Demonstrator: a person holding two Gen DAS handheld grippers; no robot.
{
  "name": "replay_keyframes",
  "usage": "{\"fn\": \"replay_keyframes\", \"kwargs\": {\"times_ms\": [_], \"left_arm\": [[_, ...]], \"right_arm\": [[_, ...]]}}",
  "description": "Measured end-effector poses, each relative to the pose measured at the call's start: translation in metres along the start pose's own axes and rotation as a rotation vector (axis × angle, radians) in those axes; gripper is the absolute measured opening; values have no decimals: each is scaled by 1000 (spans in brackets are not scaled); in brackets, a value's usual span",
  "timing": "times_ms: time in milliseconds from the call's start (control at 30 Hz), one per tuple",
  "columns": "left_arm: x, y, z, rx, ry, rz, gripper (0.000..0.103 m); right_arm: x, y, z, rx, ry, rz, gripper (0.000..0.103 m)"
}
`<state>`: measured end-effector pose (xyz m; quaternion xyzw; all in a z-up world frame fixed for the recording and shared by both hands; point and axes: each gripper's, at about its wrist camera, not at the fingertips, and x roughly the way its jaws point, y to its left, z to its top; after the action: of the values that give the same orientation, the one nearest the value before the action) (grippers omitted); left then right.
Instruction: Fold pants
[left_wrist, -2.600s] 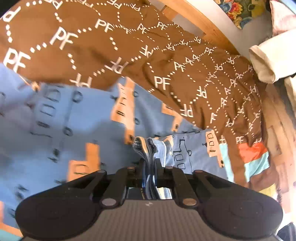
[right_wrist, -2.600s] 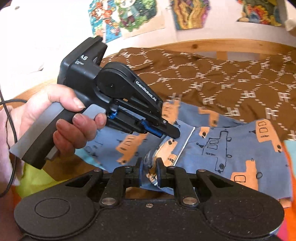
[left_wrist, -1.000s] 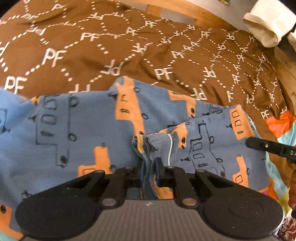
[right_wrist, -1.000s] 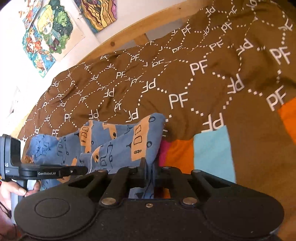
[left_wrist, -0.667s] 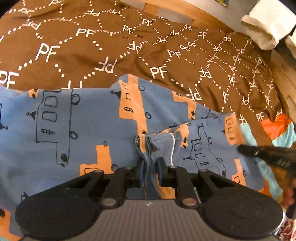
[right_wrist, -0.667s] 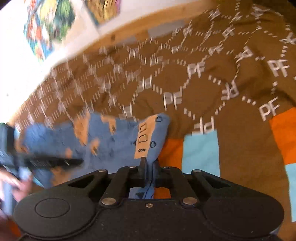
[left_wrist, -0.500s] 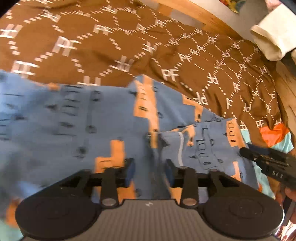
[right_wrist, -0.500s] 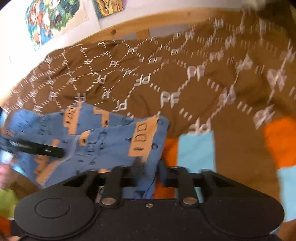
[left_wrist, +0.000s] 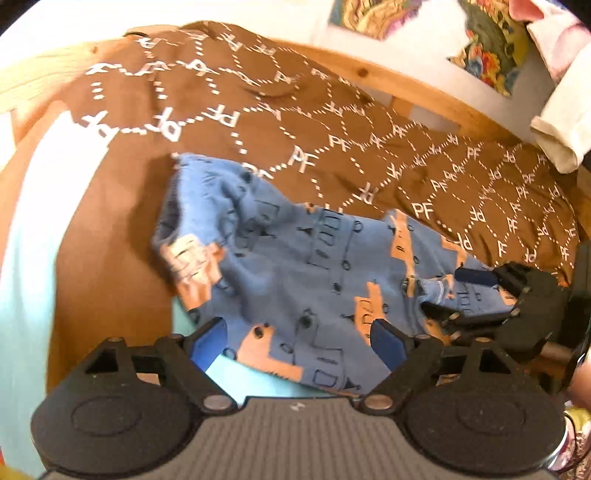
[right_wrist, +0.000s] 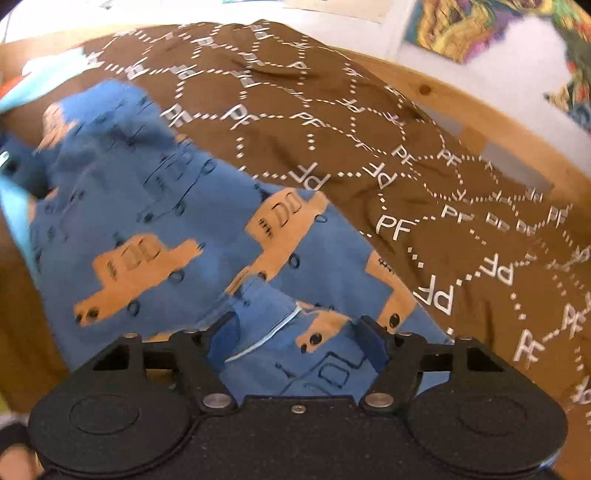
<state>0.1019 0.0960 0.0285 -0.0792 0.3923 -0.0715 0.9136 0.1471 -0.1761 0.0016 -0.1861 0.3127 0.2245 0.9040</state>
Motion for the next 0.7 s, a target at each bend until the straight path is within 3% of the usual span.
{"fn": "replay_keyframes", "kwargs": {"times_ms": [167, 267, 367, 400, 467, 567, 700], "left_arm": [[-11, -12, -3, 45, -131, 95, 90], [-12, -12, -4, 22, -182, 203, 91], [-12, -3, -5, -21, -211, 229, 90], [-11, 0, -3, -26, -219, 226, 90], [-11, 4, 0, -30, -238, 222, 90], [-12, 17, 7, -88, -251, 163, 90], [-7, 48, 21, -284, -252, 52, 90]], "right_arm": [[-18, -10, 33, -69, -99, -28, 72], [8, -13, 60, -94, -102, -30, 72], [53, -8, 73, -136, -43, -52, 75], [67, -8, 75, -146, -26, -59, 79], [84, -12, 76, -129, -27, -77, 96], [70, -29, 82, -42, -40, -41, 87], [10, -30, 68, 8, -93, -34, 91]]}}
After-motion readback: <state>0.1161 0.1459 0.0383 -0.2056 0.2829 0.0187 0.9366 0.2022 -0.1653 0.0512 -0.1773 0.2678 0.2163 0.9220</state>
